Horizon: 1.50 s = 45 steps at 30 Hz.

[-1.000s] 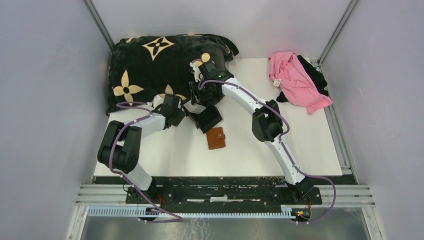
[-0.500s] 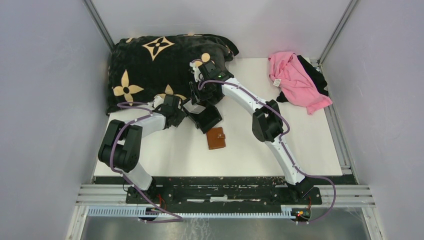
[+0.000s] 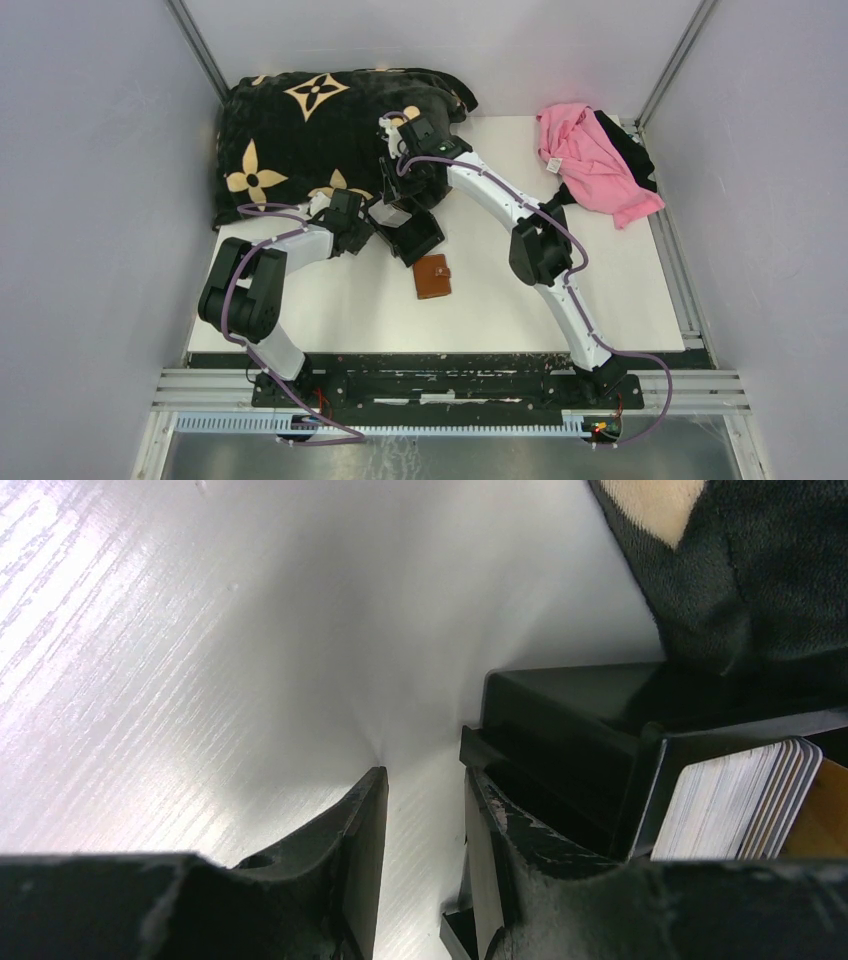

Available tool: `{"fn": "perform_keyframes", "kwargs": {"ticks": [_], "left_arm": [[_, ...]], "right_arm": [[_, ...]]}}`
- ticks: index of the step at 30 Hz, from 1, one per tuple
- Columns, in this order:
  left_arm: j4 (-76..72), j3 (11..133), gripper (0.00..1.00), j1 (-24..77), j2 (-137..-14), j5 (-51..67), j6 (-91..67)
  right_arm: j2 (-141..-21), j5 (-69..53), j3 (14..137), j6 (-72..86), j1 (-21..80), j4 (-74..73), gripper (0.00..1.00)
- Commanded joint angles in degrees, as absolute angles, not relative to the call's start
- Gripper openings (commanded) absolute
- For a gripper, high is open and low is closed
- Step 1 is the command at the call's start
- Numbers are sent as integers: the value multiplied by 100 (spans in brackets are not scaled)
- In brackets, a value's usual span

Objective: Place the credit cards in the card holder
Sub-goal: Pick up the credit card from the storage box.

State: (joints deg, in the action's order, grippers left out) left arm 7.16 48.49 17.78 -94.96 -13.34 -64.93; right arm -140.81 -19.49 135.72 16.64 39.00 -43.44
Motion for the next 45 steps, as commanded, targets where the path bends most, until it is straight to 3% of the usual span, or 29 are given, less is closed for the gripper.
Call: {"fn": "perform_keyframes", "kwargs": {"ticks": [1,10,12,16,19,37,45], "left_arm": [[554,5051,41,1827,-9476,-1364,-6231],[566,5019,41,1841,-9417,-1390,-6231],[561,5010,41,1854,-9419,-1380,-6233],[547,5014,41,1871,-9462,-1365,-6201],[552,5035,41,1880,-9495,-1371,-6178],[551,5111,41,1890,-9547,-1382,-5970],[450,5027,38,1890,-9510,-1289,-5913]], "right_arm": [[-13619,-1976,13592,1572,3938,-4286,34],[-13512,-1601,13577,1346,3942,-4470,29],[-13511,-1640,13554,1385,3944,-4463,35],[-13544,-1576,13498,1464,3972,-4336,56],[-13753,-1577,13705,1482,3972,-4397,59],[-14457,-1696,13848,1785,3956,-4234,59],[-14371,-1920,13838,2005,4027,-4168,41]]}}
